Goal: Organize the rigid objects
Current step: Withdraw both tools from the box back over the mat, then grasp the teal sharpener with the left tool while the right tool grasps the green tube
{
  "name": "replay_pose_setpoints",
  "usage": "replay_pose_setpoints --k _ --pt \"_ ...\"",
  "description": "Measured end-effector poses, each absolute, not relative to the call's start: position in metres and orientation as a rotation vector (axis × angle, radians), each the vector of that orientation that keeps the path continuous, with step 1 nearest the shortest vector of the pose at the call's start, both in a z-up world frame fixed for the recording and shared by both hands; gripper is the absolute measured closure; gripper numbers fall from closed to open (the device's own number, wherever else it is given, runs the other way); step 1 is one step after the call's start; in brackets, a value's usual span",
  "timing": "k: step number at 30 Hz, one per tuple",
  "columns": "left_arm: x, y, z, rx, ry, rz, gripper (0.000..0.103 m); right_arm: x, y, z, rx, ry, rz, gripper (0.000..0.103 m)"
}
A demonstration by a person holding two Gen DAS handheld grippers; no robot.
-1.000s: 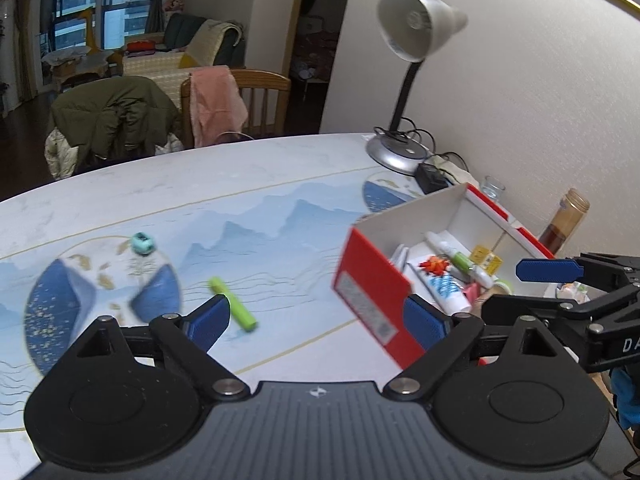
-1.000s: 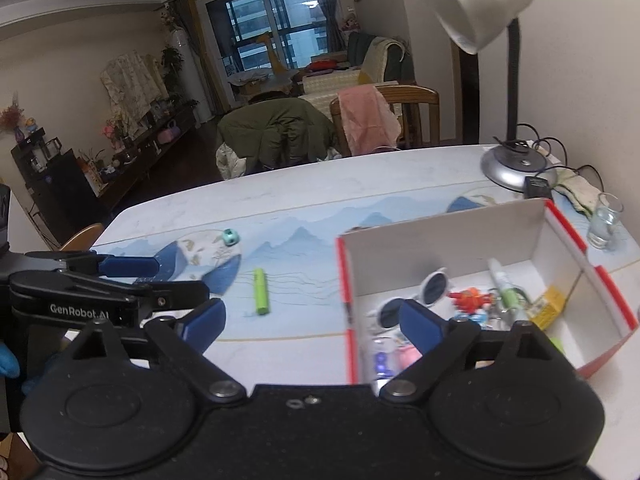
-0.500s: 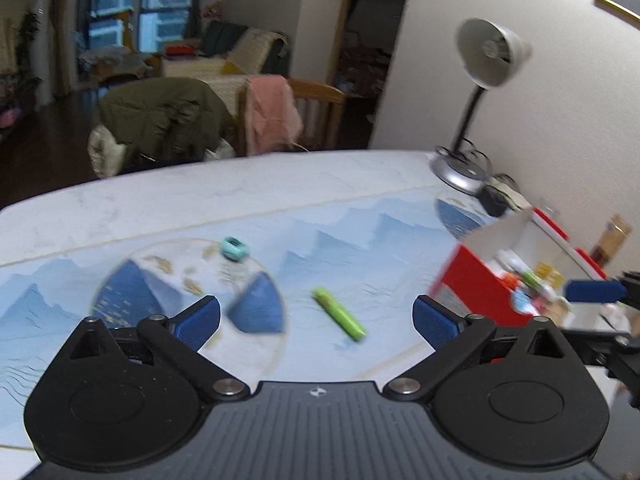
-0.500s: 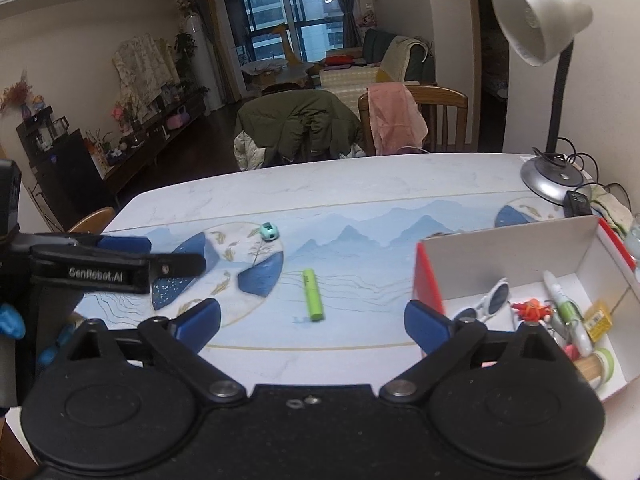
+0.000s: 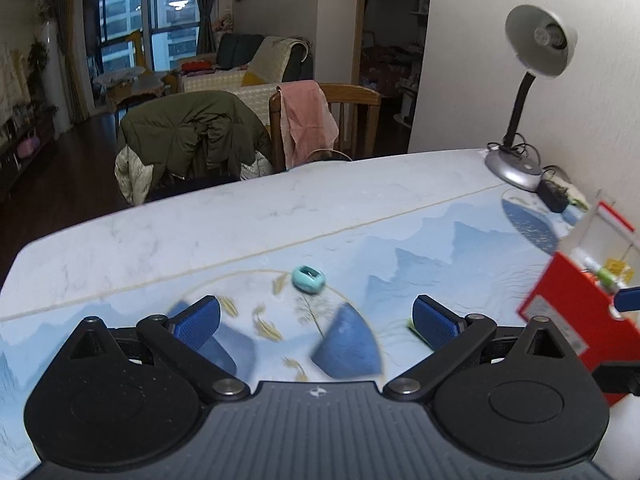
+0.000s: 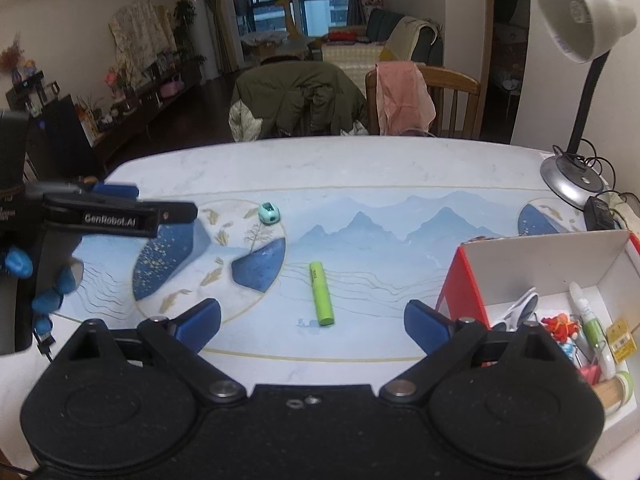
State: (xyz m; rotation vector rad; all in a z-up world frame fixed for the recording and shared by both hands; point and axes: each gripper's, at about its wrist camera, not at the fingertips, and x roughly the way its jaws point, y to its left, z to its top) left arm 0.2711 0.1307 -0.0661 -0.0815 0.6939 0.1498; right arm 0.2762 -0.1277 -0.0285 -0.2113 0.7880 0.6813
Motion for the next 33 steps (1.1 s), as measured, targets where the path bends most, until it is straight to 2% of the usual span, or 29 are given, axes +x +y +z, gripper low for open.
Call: replay_pose_setpoints --k 18,28,33 --pt "0.372 0.161 -0.149 -0.076 0.799 0.102 0.0 0.334 -0.076 -0.094 -0.323 0.878 0.655 0.014" --pt "0.398 0.176 -0.181 -0.119 0.832 0.092 0.0 0.355 -0.063 -0.125 -0.339 0.942 0.648 0.034" --pt "0.404 0.175 -0.19 -0.109 0.828 0.089 0.001 0.359 -0.057 -0.133 -0.359 0.95 0.646 0.052"
